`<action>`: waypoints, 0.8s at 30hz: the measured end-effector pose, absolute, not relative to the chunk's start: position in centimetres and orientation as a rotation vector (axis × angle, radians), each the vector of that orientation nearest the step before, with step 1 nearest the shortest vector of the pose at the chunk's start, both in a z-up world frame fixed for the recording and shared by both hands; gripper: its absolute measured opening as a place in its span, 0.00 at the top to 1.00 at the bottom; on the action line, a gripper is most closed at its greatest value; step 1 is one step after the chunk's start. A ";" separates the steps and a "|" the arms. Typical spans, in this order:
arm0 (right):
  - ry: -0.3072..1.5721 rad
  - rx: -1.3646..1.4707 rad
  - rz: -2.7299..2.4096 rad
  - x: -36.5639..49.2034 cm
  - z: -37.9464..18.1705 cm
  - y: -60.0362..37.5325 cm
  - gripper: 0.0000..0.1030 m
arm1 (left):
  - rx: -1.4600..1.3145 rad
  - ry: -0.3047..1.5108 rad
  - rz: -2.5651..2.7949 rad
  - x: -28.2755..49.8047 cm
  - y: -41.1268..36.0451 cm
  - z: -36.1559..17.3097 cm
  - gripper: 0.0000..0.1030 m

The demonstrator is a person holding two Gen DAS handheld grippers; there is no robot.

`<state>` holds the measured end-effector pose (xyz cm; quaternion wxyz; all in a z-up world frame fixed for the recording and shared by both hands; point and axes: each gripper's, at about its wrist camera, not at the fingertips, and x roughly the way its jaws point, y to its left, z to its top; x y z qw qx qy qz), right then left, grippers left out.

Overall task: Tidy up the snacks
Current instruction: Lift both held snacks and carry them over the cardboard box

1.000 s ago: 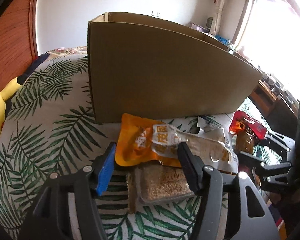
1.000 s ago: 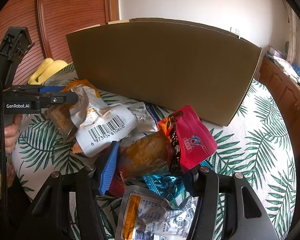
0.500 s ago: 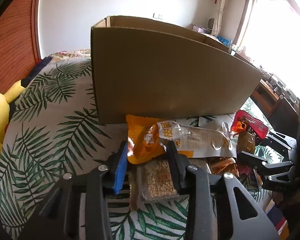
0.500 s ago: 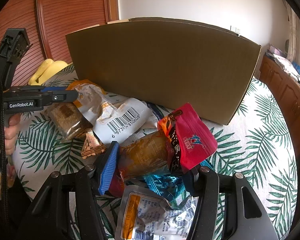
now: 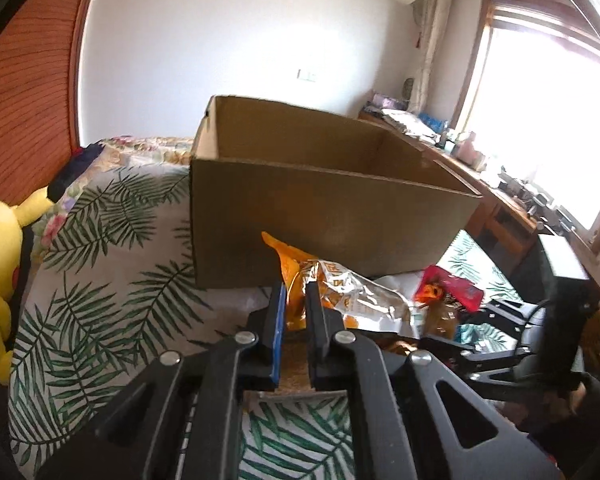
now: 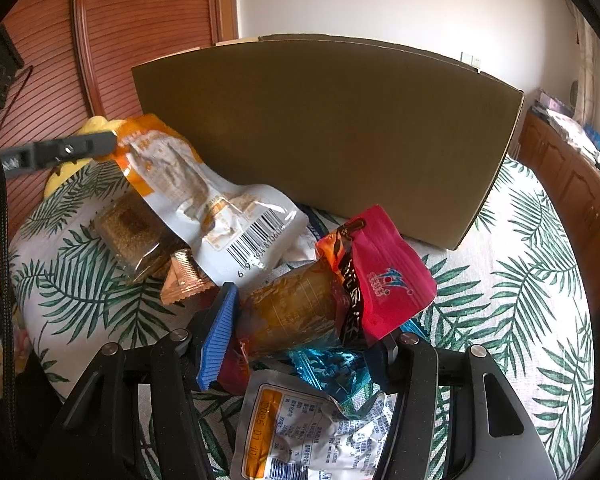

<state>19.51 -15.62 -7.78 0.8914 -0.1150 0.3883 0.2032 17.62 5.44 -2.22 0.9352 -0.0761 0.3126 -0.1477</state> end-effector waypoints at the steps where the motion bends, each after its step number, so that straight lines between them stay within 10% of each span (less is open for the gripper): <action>1: 0.806 -0.240 0.421 19.5 -7.8 -15.6 0.43 | -0.149 0.644 -0.305 17.5 5.3 -2.0 0.96; 24: 0.698 -0.232 0.369 18.3 -5.9 -16.7 0.53 | 0.029 0.496 -0.374 14.2 -0.6 4.9 1.00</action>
